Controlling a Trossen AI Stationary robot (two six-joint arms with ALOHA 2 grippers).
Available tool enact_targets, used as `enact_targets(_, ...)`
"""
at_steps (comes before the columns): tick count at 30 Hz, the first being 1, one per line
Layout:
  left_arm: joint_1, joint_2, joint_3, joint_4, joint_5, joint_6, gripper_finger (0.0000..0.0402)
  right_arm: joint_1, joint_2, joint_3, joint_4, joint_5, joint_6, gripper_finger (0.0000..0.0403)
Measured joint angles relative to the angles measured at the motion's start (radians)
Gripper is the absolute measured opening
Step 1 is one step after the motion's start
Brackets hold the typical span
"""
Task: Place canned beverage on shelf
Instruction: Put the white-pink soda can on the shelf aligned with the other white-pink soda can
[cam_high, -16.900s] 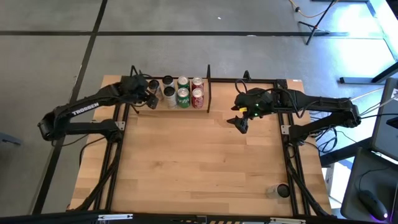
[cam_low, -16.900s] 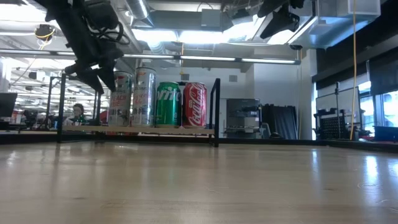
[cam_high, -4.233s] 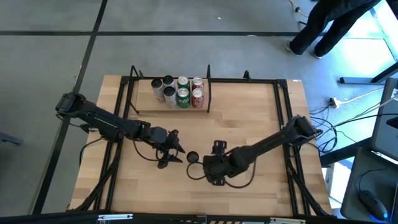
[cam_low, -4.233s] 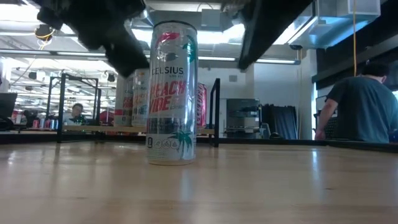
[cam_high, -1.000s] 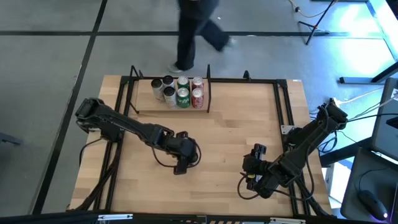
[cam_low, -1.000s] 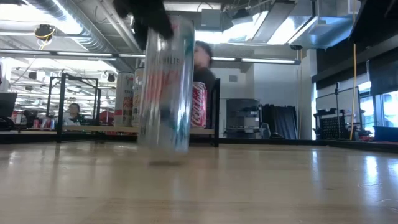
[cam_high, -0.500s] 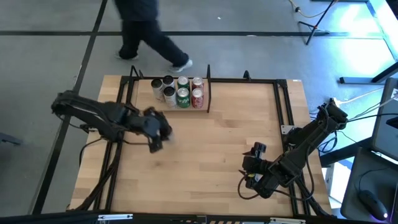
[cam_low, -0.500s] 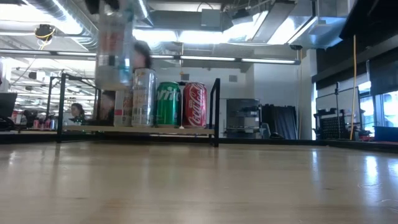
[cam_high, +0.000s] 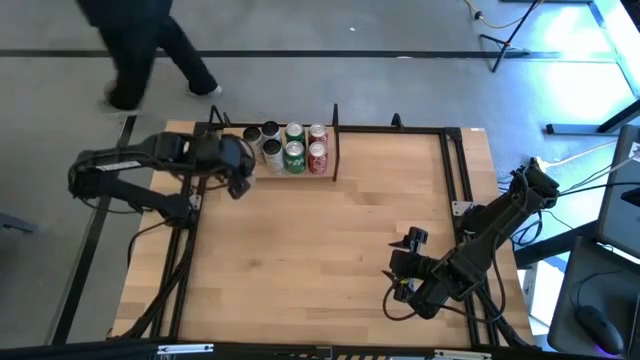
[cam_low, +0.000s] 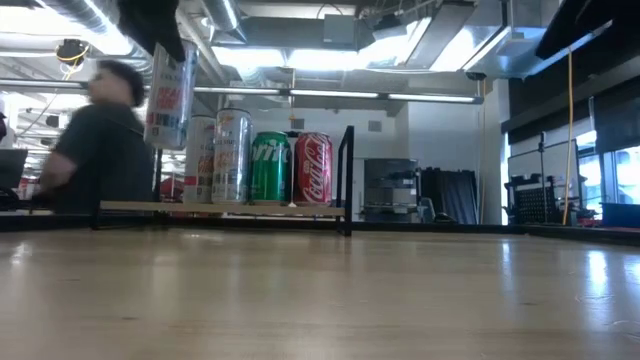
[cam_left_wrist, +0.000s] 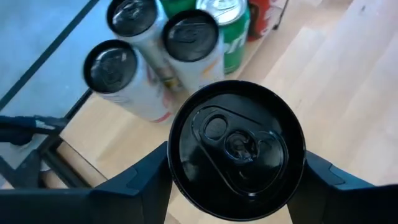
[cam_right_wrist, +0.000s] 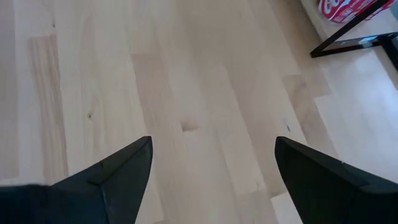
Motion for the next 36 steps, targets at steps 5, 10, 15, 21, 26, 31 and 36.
enact_targets(5,0.156,-0.002,-0.056,0.115,0.13,0.15,0.022,0.0,0.0,0.0,0.001,0.031,0.003,0.0326)
enact_targets(10,0.281,-0.018,-0.181,0.2,0.247,0.245,0.022,0.0,0.0,0.0,-0.001,0.02,0.021,0.0326)
enact_targets(15,0.354,-0.022,-0.253,0.305,0.301,0.279,0.022,0.0,0.0,0.0,-0.001,0.014,0.022,0.0326)
enact_targets(21,0.418,-0.022,-0.281,0.336,0.315,0.35,0.022,0.0,0.0,0.0,-0.01,0.014,0.022,0.0326)
enact_targets(26,0.486,-0.022,-0.314,0.401,0.397,0.411,0.022,-0.009,0.0,0.0,-0.03,0.018,0.041,0.0326)
enact_targets(31,0.539,-0.023,-0.351,0.454,0.437,0.421,0.022,-0.009,0.0,0.0,-0.032,0.017,0.044,0.0326)
enact_targets(36,0.57,-0.024,-0.353,0.461,0.46,0.459,0.022,-0.009,0.0,0.0,-0.037,0.017,0.059,0.0326)
